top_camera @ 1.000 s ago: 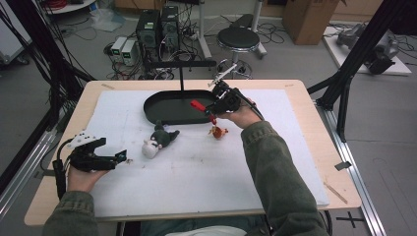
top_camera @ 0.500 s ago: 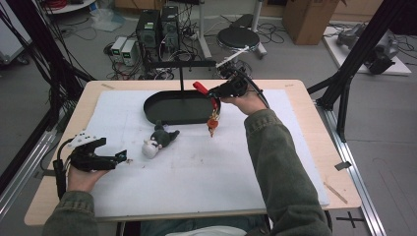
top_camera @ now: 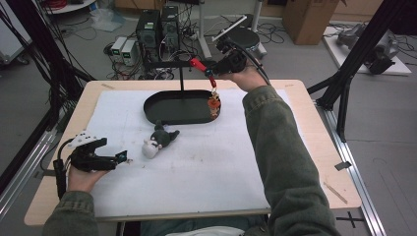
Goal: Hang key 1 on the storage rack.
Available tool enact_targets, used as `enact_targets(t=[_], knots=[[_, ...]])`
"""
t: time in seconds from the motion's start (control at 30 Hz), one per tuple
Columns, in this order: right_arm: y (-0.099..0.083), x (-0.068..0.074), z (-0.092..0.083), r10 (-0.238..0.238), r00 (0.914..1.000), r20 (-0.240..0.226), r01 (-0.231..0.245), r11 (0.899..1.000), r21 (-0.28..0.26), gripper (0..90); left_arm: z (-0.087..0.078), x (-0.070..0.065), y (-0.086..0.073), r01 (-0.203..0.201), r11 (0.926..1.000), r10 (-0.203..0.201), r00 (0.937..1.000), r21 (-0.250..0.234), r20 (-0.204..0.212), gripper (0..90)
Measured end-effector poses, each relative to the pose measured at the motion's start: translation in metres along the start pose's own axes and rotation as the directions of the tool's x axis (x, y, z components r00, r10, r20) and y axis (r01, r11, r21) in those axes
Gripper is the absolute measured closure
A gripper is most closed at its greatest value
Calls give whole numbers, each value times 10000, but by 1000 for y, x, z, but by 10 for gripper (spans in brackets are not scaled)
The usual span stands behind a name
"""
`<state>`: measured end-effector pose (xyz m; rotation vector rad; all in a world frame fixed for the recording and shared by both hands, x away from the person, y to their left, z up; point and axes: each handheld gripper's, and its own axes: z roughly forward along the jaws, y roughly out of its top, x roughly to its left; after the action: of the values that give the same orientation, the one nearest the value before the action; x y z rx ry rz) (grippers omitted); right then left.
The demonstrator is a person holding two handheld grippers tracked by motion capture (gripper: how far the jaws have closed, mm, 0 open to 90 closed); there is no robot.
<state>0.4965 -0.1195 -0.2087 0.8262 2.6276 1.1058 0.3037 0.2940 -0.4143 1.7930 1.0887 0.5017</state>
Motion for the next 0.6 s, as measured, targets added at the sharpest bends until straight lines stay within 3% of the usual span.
enact_targets(t=[0.1,0.2,0.43,0.57,0.6], knots=[[9,-4,1,16,10000,-24,-16,10000,73,747,0,0,0,-45,10000,45,10000,34,1,18],[17,-11,7,-281,9995,154,276,9990,344,747,0,0,0,-30,10000,30,10000,-26,17,18],[34,-26,21,-175,9995,258,155,9970,758,747,1,1,0,30,10000,-30,10000,-45,68,18],[42,-36,26,82,9993,358,-104,9980,628,746,1,2,0,85,9999,-84,9999,-104,67,18],[44,-40,27,-36,9992,406,17,9988,489,746,1,3,0,99,9999,-98,9999,-142,37,18]])
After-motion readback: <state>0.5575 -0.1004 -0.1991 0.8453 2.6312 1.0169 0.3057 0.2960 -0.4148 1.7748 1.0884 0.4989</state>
